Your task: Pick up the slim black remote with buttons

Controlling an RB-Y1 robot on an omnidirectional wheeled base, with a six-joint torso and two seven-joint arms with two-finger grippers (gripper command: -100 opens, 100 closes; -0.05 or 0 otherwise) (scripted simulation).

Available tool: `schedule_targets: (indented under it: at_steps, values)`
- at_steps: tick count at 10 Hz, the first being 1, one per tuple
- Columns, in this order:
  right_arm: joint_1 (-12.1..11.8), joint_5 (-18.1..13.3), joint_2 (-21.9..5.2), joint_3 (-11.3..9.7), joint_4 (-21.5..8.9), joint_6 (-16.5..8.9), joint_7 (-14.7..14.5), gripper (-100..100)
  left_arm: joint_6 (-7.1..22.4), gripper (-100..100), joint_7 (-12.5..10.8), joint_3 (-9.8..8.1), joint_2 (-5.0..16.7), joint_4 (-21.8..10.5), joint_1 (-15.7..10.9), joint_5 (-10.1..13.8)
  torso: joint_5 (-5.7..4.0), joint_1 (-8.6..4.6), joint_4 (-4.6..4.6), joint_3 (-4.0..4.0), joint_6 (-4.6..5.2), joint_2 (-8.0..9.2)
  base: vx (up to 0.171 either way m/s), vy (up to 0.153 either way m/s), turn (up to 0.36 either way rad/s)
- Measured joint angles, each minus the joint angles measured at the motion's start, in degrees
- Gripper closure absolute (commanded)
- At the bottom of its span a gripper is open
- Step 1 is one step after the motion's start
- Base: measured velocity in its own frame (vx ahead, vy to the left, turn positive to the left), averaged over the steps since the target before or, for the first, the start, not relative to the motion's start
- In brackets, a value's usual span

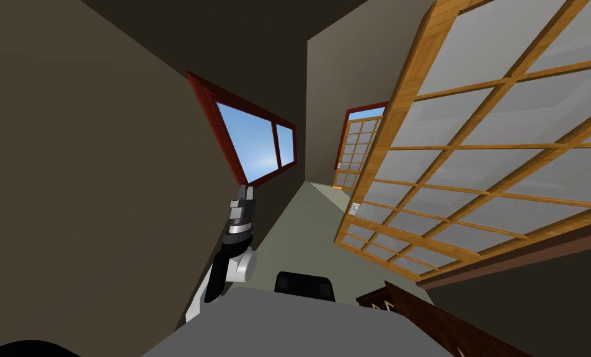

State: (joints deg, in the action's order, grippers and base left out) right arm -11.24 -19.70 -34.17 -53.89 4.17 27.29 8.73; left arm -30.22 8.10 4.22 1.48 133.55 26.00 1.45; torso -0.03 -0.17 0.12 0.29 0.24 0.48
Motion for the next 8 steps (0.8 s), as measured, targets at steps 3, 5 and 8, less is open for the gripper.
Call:
schedule_targets:
  at_steps: [3,5,8]
  values:
    - [0.4,0.1,0.7,-0.7,-0.7,-0.3,5.0,-100,0.0,0,0.0,0.0,0.0,0.0,0.0,0.0,0.0,-0.03,0.0,0.0,0.0,0.0,-0.086,0.046,0.146]
    - [0.4,0.1,0.7,-0.7,-0.7,-0.3,5.3,100,0.0,0,0.0,-0.01,0.0,0.0,0.0,0.0,-0.04,-0.19,-0.06,-0.16,-0.01,-0.28,-0.006,-0.001,-0.002]
    - [0.4,0.1,0.7,-0.8,-0.8,-0.3,5.2,100,0.0,0,0.0,-0.01,0.0,0.0,0.0,0.0,-0.15,-0.32,-0.05,-0.19,0.01,-0.35,0.0,0.0,0.0]
